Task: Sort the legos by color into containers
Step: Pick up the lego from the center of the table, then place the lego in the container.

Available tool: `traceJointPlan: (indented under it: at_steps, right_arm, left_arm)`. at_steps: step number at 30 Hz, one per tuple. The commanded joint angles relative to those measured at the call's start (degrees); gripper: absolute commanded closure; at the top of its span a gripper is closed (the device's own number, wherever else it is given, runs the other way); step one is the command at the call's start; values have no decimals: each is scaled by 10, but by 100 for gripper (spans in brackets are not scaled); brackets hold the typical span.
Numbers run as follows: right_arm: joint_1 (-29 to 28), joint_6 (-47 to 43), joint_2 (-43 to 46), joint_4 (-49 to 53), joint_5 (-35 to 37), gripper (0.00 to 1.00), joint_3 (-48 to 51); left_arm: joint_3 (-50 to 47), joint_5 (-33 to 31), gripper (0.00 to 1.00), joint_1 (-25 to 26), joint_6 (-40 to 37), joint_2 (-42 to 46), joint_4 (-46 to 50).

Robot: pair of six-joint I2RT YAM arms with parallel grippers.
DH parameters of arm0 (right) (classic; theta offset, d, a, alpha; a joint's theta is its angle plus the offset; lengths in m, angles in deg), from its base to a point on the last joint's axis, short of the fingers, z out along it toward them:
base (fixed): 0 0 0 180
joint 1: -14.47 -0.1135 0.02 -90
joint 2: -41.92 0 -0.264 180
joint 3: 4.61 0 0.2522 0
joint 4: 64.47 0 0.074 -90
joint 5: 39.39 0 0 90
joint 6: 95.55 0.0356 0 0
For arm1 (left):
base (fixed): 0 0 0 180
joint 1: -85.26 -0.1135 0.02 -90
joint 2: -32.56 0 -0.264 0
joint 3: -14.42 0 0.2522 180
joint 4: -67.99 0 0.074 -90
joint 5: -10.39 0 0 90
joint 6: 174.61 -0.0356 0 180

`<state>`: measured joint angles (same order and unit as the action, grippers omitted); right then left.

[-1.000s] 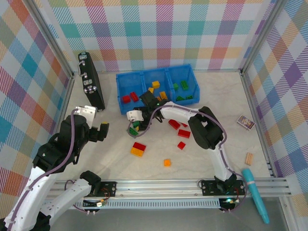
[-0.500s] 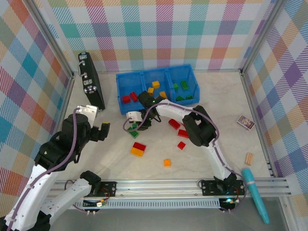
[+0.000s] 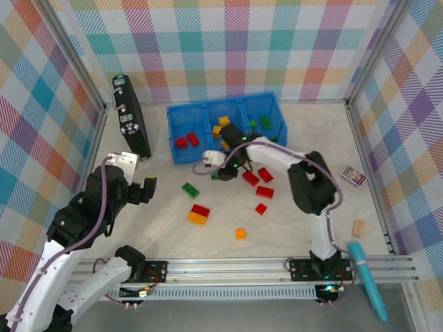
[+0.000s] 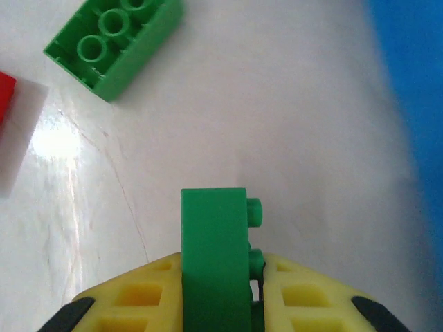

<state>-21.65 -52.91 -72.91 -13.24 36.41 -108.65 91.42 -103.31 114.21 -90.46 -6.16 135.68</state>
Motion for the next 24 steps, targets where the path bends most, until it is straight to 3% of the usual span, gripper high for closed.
traceJointPlan:
  at_steps: [1,6,14,24]
  right_arm:
    - [52,68,99,0,4,85,15]
    - [118,109,139,-20,88,84,6]
    - [167,165,74,-85,207,85,-50]
    - [201,211,-55,-97,221,84,-137]
  left_arm:
    - [3,-31,0,-5,3,0,6]
    - [9,-39,0,-5,15,-24,11]
    - [25,-15,0,-5,38,-50,14]
    - [48,-25,0,-5,40,-64,37]
